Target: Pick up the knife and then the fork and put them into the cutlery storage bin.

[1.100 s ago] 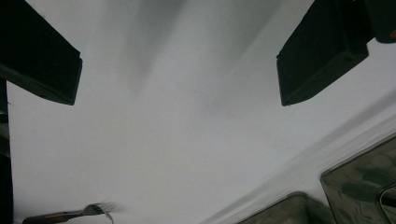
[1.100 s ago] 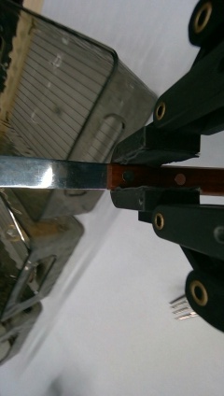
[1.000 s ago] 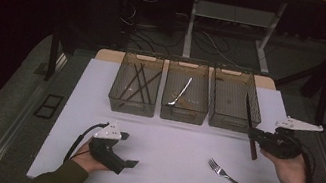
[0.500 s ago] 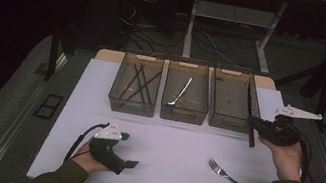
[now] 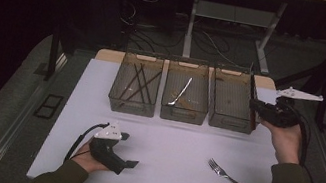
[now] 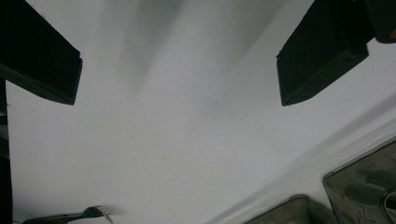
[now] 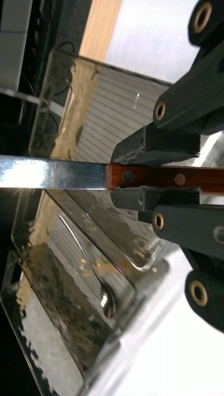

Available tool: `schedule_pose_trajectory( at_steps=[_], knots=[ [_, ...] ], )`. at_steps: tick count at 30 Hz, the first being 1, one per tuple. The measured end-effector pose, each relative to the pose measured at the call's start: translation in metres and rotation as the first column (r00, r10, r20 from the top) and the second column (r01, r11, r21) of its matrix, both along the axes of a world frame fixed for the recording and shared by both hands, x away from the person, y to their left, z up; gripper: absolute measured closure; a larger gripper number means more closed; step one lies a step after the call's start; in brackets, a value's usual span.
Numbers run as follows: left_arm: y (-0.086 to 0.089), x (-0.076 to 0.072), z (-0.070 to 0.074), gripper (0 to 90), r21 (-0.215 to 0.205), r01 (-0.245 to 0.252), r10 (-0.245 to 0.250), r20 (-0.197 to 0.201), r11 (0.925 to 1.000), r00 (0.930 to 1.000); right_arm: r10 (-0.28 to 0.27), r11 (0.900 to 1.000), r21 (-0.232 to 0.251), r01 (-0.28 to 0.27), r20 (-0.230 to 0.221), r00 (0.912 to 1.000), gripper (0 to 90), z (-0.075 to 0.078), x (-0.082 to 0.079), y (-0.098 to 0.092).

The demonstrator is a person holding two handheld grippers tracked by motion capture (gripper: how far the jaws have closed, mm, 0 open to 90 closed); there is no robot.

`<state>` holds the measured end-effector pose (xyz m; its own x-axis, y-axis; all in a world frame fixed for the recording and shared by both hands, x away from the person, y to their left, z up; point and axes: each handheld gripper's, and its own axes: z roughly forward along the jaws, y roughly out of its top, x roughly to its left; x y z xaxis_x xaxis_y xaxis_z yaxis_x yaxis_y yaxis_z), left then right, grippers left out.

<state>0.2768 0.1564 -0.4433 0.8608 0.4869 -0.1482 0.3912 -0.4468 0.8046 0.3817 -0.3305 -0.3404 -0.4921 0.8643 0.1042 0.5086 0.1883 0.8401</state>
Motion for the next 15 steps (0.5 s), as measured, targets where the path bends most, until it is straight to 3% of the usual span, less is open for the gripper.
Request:
schedule_pose_trajectory(
  at_steps=[8, 11, 15],
  knots=[
    [-0.001, 0.000, 0.000, 0.0, 0.001, 0.003, -0.003, 0.000, 1.0000, 1.0000, -0.036, 0.999, 0.001, 0.036, 0.013, 0.9993, 77.8, 0.006, 0.023, -0.002],
    [-0.001, 0.000, 0.000, 0.0, 0.002, 0.003, -0.003, 0.001, 1.0000, 1.0000, -0.050, 0.999, 0.010, 0.050, 0.014, 0.9987, 77.8, 0.004, 0.029, -0.003],
    [-0.001, 0.000, 0.000, 0.0, 0.002, 0.005, -0.005, 0.002, 1.0000, 1.0000, -0.056, 0.998, -0.014, 0.056, 0.007, 0.9984, 77.7, -0.004, 0.039, -0.001]
  ],
)
